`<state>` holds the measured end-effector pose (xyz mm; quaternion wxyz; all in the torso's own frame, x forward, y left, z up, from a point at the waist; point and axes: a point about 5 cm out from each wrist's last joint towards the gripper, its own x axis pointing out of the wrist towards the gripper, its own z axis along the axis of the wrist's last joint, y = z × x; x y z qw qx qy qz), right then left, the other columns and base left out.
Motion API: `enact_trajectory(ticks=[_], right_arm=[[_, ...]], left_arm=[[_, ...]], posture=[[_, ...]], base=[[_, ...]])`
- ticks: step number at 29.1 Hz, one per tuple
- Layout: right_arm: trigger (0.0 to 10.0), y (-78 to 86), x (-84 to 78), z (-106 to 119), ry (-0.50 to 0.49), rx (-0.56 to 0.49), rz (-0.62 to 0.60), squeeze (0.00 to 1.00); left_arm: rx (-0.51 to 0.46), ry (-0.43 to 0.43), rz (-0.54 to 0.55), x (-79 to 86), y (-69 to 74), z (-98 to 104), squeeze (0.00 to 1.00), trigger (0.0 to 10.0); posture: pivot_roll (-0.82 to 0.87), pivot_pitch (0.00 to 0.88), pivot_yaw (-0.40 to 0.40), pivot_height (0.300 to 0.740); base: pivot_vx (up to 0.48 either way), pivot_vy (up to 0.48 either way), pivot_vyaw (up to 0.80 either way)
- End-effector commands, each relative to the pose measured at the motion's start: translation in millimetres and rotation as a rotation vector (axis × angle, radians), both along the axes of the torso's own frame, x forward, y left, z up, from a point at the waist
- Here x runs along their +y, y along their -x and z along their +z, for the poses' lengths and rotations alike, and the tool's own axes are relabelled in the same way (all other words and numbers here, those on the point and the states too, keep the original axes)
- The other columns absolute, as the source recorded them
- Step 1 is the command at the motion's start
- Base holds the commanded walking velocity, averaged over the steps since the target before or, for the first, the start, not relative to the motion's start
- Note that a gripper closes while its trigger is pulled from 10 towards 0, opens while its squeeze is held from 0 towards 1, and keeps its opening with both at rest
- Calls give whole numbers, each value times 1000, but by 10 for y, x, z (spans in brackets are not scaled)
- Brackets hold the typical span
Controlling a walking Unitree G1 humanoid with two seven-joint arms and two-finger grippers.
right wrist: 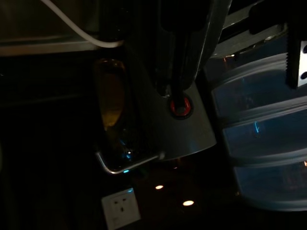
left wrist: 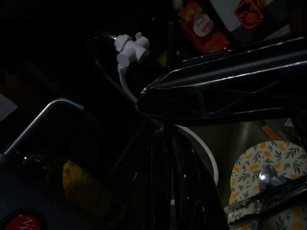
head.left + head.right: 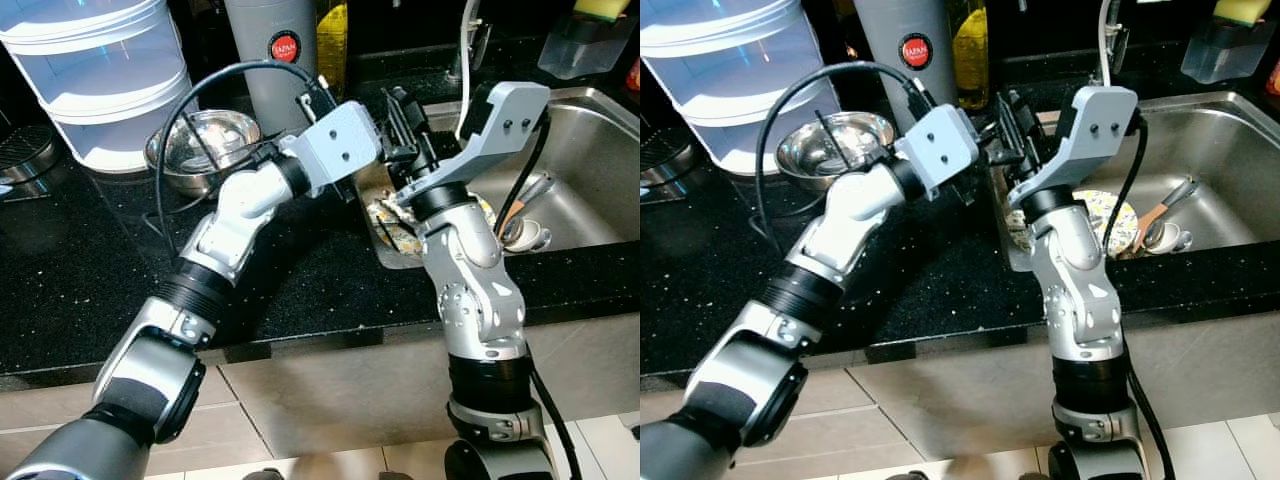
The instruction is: Kitchen organization
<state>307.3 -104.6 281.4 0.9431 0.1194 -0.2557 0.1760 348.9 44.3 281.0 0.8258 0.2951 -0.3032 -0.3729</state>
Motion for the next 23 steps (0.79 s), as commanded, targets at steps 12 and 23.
enact_trajectory(ticks=[12, 23], right_arm=[[10000, -45, 28, -21, 4, 14, 14, 0], [10000, -131, -72, -80, 25, 41, -70, 0]], left_arm=[[-9, 53, 36, 41, 24, 30, 1000, 10000], [37, 216, 84, 294, 218, 93, 0, 10000]], posture=[[22, 35, 75, 740], [46, 33, 58, 740]], base=[[0, 0, 0], [0, 0, 0]])
